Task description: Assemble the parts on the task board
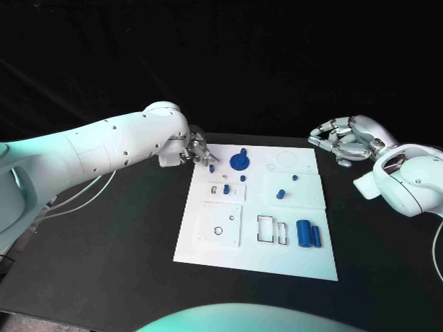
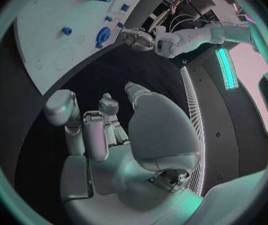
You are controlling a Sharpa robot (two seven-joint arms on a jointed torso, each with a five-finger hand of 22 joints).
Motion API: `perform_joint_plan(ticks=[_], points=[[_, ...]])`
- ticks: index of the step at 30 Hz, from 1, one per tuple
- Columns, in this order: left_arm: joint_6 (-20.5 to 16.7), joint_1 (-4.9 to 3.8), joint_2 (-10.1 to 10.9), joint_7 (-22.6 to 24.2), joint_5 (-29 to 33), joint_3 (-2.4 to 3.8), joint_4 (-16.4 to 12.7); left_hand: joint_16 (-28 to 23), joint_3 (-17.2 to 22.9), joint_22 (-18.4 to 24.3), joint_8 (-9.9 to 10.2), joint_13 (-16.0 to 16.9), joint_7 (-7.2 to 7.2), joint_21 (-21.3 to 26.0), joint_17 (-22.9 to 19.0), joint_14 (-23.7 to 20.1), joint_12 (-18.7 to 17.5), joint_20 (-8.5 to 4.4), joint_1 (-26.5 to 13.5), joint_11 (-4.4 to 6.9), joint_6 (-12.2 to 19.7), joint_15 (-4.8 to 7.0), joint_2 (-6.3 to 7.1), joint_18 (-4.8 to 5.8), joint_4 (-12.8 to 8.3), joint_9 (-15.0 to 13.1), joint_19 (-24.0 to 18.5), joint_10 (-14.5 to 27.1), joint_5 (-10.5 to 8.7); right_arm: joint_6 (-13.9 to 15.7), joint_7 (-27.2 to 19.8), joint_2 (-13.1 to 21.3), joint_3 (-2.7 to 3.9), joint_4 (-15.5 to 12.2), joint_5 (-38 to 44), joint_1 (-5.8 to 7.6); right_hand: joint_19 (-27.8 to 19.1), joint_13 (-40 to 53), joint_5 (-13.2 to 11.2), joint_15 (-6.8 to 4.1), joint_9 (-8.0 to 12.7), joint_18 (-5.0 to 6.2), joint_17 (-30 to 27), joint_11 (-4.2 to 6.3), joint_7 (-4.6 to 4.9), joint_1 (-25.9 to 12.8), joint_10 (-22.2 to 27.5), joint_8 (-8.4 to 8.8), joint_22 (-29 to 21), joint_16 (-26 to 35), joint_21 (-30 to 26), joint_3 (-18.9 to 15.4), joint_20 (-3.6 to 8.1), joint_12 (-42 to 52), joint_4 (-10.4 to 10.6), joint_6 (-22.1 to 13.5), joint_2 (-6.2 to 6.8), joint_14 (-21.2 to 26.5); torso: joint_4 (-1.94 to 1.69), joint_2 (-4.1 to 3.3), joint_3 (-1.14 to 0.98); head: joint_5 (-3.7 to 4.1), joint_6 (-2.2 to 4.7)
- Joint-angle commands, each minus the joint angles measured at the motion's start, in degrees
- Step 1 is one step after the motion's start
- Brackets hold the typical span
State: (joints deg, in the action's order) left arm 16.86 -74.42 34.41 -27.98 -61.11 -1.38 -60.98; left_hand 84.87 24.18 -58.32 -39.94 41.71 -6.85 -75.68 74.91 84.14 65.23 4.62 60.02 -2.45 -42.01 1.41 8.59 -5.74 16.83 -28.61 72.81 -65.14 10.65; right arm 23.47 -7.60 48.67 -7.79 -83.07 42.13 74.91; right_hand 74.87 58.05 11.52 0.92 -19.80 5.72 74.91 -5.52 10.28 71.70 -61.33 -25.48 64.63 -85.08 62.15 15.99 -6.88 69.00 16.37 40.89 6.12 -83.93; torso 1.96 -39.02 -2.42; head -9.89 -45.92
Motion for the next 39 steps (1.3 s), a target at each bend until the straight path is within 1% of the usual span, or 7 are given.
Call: perform_joint_plan(ticks=[1,10,12,19,23,29,39], points=[[1.7,0.26,-0.3,1.2,1.1,-0.03,0.2,0.2,-0.3,0.0,0.0,0.0,0.05,-0.2,4.8,2.5,0.3,0.06,0.2,0.11,-0.3,-0.09,-0.29,-0.51,-0.1,0.0,0.3,-0.3,0.37,0.5,-0.5,-0.1,0.02,0.0,-0.1,-0.05,-0.4,-0.1,0.4,0.15,0.1,0.97,4.0,-0.01,0.01,-0.3,0.4,-0.33,-0.1,0.3,-0.3,-0.2,-0.03,-0.3,0.1,-0.3,-0.20,-3.1,0.05,0.00,-0.06,0.00,-0.02],[1.4,0.61,-0.7,1.2,1.3,-0.09,1.0,0.3,-0.2,-0.2,0.1,0.1,0.10,-0.4,5.0,2.6,0.5,0.00,0.7,0.16,-0.5,-0.03,-0.43,-0.48,-0.1,0.3,0.5,-0.4,0.40,0.7,-1.0,-0.2,0.01,0.1,-0.8,-0.08,-7.5,-9.8,0.6,0.44,0.3,3.30,-4.3,-0.34,0.32,0.1,9.6,-1.16,-10.3,5.4,-13.1,-0.5,-0.35,-7.3,0.1,-1.4,-0.61,0.2,0.04,0.02,-0.07,-0.01,0.05],[1.4,0.63,-0.8,1.0,1.3,-0.09,1.2,0.4,-0.2,-0.3,0.1,0.2,0.11,-0.4,5.0,2.6,0.5,-0.01,0.8,0.17,-0.6,-0.03,-0.48,-0.46,-0.1,0.3,0.5,-0.5,0.40,0.8,-1.3,-0.2,0.01,0.1,-1.3,-0.09,-11.9,-12.8,0.7,0.78,0.4,4.57,-11.4,-0.62,0.60,0.3,12.4,-1.68,-16.3,10.3,-21.0,-0.5,-0.61,-9.6,0.1,-2.3,-0.70,3.5,0.03,0.01,-0.07,0.01,0.02],[0.9,0.66,-0.9,0.8,1.3,-0.09,1.4,0.4,0.2,-0.4,0.3,0.2,0.15,-0.5,5.0,2.6,0.7,-0.06,1.8,0.22,-0.9,0.03,-0.99,-0.44,-0.1,0.6,0.6,-0.6,0.39,1.2,-2.1,-0.3,0.00,0.2,-2.7,-0.11,-16.9,-18.5,0.8,2.21,0.4,4.55,-34.1,-1.93,1.74,1.0,16.1,-4.13,-21.7,28.5,-30.5,-0.7,-2.12,-13.2,0.1,-5.1,-0.87,18.1,0.06,0.02,-0.06,0.04,0.00],[0.7,0.67,-1.0,0.9,1.4,-0.09,1.5,0.4,0.6,-0.4,0.4,0.1,0.15,-0.5,5.0,2.6,0.7,-0.08,2.4,0.24,-1.1,0.04,-1.34,-0.44,-0.1,0.8,0.6,-0.5,0.34,1.4,-2.9,-0.3,-0.01,0.3,-4.1,-0.12,-20.6,-25.2,1.1,3.37,0.7,4.59,-38.4,-2.76,2.30,1.9,19.2,-5.80,-26.2,36.0,-37.2,0.1,-3.46,-19.0,0.0,-5.1,-1.29,23.6,0.05,0.02,-0.07,0.07,-0.02],[1.1,0.68,-1.2,0.8,2.2,-0.09,1.7,0.5,2.2,-0.6,0.3,-0.1,0.36,-0.6,5.1,2.6,0.9,-0.15,5.0,0.42,-1.8,0.18,-2.01,-0.43,-0.4,1.3,0.6,-0.5,0.28,1.3,-3.7,-0.5,-0.02,0.5,-5.7,-0.16,-22.2,-38.0,1.3,4.93,3.2,4.72,-43.4,-3.97,3.21,2.3,18.1,-4.21,-33.3,46.9,-45.5,1.2,-5.21,-28.9,-0.1,-4.7,-0.99,26.7,-0.01,0.07,-0.06,0.09,-0.10],[1.6,0.68,-1.4,0.7,2.5,-0.10,1.8,0.6,2.5,-0.7,0.2,-0.1,0.40,-0.6,5.2,2.7,0.9,-0.17,5.6,0.46,-1.9,0.22,-1.85,-0.41,-0.4,1.4,0.7,-0.5,0.24,1.2,-4.1,-0.6,-0.03,0.6,-6.6,-0.24,-22.1,-41.2,1.4,5.37,4.0,4.63,-44.6,-4.40,3.68,2.4,17.7,-3.72,-35.3,49.2,-47.5,1.1,-5.63,-29.9,-0.1,-4.7,-1.02,27.4,0.02,0.02,-0.09,0.15,-0.09]])
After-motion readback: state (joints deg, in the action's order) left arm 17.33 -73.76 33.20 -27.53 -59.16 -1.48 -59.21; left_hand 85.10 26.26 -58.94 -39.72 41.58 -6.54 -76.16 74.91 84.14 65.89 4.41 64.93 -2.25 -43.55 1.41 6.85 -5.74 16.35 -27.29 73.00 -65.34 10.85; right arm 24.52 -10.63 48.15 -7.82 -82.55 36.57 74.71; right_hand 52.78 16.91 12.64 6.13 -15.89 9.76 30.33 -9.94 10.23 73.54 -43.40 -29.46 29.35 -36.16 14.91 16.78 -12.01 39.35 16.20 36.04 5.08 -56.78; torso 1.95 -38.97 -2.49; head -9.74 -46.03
